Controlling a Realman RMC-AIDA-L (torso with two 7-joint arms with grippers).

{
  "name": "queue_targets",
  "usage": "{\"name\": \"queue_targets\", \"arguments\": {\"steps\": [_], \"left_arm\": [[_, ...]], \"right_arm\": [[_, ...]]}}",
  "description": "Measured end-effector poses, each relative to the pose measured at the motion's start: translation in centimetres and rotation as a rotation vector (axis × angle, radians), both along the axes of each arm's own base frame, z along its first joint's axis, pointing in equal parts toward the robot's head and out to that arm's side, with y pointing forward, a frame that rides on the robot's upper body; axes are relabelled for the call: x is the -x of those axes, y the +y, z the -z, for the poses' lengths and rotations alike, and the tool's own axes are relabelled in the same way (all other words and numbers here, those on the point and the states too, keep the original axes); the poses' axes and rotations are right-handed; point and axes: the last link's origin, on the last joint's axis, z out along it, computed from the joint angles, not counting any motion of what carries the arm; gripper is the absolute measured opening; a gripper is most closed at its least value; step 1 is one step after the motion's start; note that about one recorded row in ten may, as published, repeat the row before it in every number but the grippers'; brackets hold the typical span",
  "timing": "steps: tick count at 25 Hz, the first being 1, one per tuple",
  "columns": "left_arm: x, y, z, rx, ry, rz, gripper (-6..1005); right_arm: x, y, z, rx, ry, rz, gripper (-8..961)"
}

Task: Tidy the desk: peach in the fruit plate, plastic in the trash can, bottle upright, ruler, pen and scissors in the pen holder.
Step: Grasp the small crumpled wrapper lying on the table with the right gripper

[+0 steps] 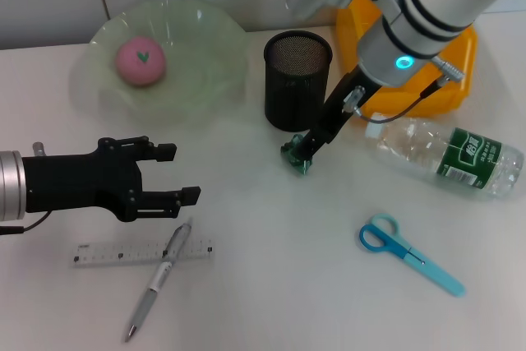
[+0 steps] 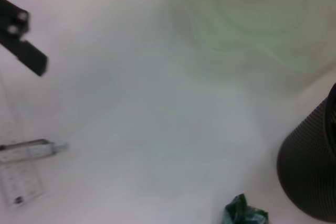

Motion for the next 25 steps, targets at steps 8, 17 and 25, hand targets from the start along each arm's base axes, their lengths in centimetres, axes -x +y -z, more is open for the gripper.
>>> {"name": "queue_targets", "arguments": {"steps": [8, 17, 25], "left_arm": [[0.0, 0.1, -0.1, -0.001, 0.001, 0.002, 814], [0.0, 0.2, -0.2, -0.007, -0.003, -0.004, 815], [0.3, 0.0, -0.3, -0.005, -0.004, -0.019, 815]], "right_arm": [[-1.1, 0.2, 1.6, -0.018, 0.005, -0.011, 786], [-1.9, 0.2, 2.7, -0.024, 0.016, -0.016, 785], [-2.3, 0.1, 3.3, -0.024, 0.037, -0.027, 785]]}}
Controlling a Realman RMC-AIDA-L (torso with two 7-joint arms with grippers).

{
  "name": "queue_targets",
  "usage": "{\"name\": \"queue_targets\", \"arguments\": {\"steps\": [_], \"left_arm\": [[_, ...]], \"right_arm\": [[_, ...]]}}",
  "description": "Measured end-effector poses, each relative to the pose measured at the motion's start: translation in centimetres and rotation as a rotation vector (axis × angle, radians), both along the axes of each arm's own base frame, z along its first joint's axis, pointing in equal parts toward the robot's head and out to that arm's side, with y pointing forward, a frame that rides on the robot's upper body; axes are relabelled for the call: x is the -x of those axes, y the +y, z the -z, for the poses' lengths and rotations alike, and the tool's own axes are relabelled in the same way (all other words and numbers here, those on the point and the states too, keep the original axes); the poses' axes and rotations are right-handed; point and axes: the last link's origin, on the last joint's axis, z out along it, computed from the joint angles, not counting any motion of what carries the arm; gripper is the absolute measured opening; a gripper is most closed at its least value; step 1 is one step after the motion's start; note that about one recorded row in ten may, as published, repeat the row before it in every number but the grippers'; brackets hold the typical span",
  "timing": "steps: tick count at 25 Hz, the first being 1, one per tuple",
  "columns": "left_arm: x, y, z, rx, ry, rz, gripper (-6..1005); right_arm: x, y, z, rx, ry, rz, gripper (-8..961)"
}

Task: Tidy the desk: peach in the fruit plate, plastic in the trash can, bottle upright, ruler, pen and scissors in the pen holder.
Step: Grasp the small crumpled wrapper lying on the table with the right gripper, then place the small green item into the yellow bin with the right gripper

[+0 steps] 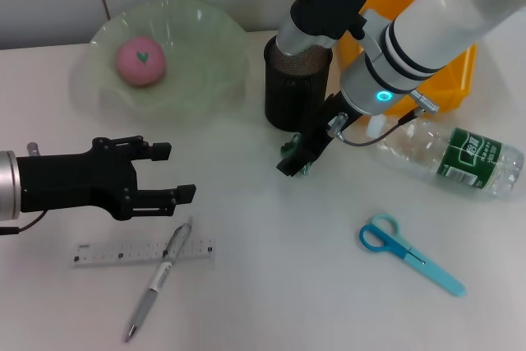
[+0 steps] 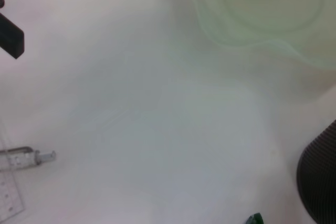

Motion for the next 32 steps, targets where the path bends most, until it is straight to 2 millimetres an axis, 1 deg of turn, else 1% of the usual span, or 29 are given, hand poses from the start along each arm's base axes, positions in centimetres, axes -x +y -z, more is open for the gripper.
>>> {"name": "queue_targets", "arguments": {"steps": [21, 24, 27, 32], "left_arm": [[0.1, 0.1, -0.4, -0.005, -0.005, -0.012, 814], [0.1, 0.2, -0.4, -0.006, -0.004, -0.012, 814], [0.0, 0.3, -0.5, -0.007, -0.002, -0.010, 814], [0.0, 0.3, -0.6, -0.007, -0.002, -0.008, 814]], "right_arm": [[-0.9, -0.2, 0.3, -0.003, -0.010, 0.009, 783], [-1.0, -0.2, 0.2, -0.006, -0.008, 0.008, 589], [-0.8, -0.2, 0.1, -0.005, -0.002, 0.005, 458], [0.2, -0.3, -0.2, 0.010, 0.038, 0.002, 237]]}}
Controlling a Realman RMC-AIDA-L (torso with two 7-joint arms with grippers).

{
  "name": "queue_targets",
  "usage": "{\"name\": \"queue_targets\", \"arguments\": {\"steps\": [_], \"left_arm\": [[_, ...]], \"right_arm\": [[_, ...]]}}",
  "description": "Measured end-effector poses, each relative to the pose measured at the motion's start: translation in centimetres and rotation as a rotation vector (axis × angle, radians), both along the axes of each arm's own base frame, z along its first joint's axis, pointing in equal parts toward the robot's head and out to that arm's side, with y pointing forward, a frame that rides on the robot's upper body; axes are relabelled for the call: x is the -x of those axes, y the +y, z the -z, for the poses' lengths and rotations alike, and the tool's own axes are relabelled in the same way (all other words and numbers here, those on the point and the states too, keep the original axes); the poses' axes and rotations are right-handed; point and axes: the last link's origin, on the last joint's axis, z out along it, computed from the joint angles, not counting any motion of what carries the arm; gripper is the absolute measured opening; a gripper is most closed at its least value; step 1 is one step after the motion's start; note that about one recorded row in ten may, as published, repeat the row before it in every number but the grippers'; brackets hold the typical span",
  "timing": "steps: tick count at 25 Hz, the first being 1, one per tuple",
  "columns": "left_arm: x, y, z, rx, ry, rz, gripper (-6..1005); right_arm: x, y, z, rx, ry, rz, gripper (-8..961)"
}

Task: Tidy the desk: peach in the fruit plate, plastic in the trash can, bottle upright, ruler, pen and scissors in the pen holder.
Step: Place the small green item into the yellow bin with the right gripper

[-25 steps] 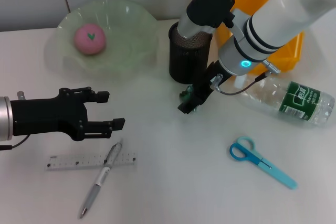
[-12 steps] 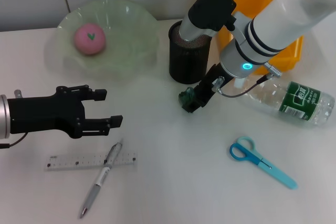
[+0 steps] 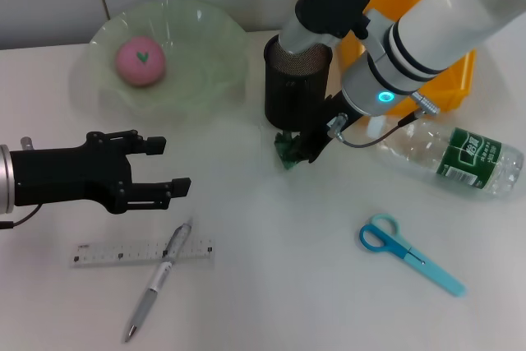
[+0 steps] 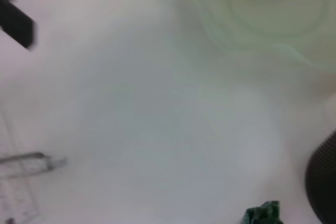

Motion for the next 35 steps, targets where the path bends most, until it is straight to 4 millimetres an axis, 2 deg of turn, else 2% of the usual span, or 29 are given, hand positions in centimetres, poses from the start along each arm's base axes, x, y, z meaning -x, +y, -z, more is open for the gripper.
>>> {"name": "queue_targets", "arguments": {"steps": [2, 8, 12, 18, 27, 31, 35], "left_arm": [[0.0, 0.0, 0.0, 0.000, 0.000, 0.002, 814], [0.0, 0.0, 0.0, 0.000, 0.001, 0.001, 814], [0.1, -0.1, 0.0, 0.002, 0.000, -0.001, 814], [0.1, -0.1, 0.0, 0.002, -0.001, -0.002, 814], [0.1, -0.1, 0.0, 0.000, -0.003, -0.004, 815], [0.1, -0.1, 0.0, 0.000, -0.003, -0.004, 815], [0.1, -0.1, 0.0, 0.000, -0.003, -0.003, 815]], "right_arm": [[0.5, -0.2, -0.3, 0.010, 0.017, -0.007, 148], [2.5, -0.9, -1.4, 0.054, 0.080, -0.031, 97], [3.6, -0.9, -2.6, 0.030, 0.109, -0.072, 97], [4.3, -0.6, -3.5, 0.005, 0.136, -0.088, 97], [5.2, 0.1, -5.9, -0.073, 0.211, -0.096, 96], [5.1, 0.5, -7.7, -0.142, 0.249, -0.095, 96], [4.3, 1.3, -10.4, -0.263, 0.310, -0.075, 97]]}}
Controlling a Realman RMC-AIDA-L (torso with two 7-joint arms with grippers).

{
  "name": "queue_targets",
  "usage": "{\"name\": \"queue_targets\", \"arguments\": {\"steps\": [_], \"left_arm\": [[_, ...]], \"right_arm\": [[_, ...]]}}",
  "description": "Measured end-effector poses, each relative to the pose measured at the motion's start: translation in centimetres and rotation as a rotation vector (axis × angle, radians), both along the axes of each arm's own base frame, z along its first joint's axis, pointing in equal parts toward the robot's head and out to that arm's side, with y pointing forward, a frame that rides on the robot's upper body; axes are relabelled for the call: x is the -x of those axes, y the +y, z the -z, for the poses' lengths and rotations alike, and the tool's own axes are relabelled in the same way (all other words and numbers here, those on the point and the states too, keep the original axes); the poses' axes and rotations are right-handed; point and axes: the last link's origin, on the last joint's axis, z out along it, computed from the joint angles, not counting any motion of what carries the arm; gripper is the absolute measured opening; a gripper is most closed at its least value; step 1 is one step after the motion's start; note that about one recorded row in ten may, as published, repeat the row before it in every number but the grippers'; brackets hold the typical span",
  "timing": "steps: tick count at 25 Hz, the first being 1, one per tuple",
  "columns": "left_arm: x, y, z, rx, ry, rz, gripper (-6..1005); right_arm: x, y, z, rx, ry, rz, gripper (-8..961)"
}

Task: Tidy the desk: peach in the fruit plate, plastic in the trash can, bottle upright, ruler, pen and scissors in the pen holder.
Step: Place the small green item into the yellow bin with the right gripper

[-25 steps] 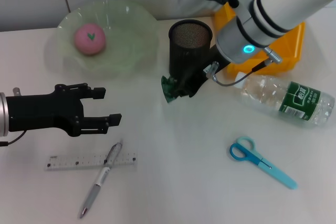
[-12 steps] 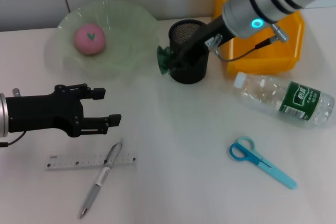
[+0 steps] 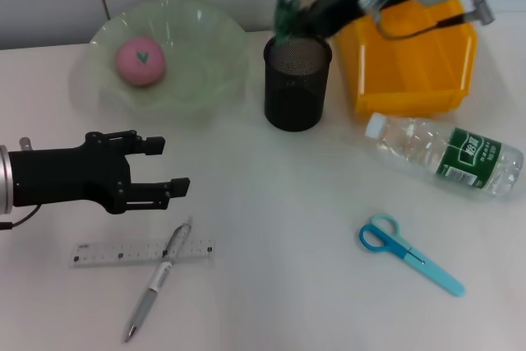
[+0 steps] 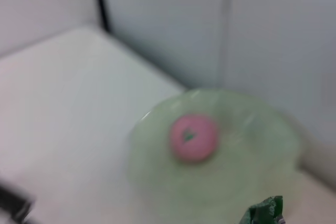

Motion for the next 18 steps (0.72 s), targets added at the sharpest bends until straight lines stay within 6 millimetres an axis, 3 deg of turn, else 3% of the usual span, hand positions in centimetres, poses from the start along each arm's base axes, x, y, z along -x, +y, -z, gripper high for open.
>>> {"name": "queue_targets", "arguments": {"steps": [4, 7, 13, 18], "left_arm": [[-0.1, 0.0, 0.0, -0.001, 0.000, 0.002, 815], [-0.1, 0.1, 0.0, 0.000, 0.000, 0.002, 815], [-0.2, 0.1, 0.0, 0.000, -0.001, 0.004, 815], [-0.3, 0.2, 0.0, 0.000, -0.001, 0.007, 814]], "right_arm": [[-1.6, 0.9, -3.0, -0.155, 0.071, 0.044, 97], [-3.9, 1.8, -5.3, -0.307, 0.100, 0.096, 97], [-6.6, 2.4, -6.1, -0.381, 0.105, 0.169, 96], [-8.7, 3.0, -5.1, -0.358, 0.092, 0.237, 96]]}}
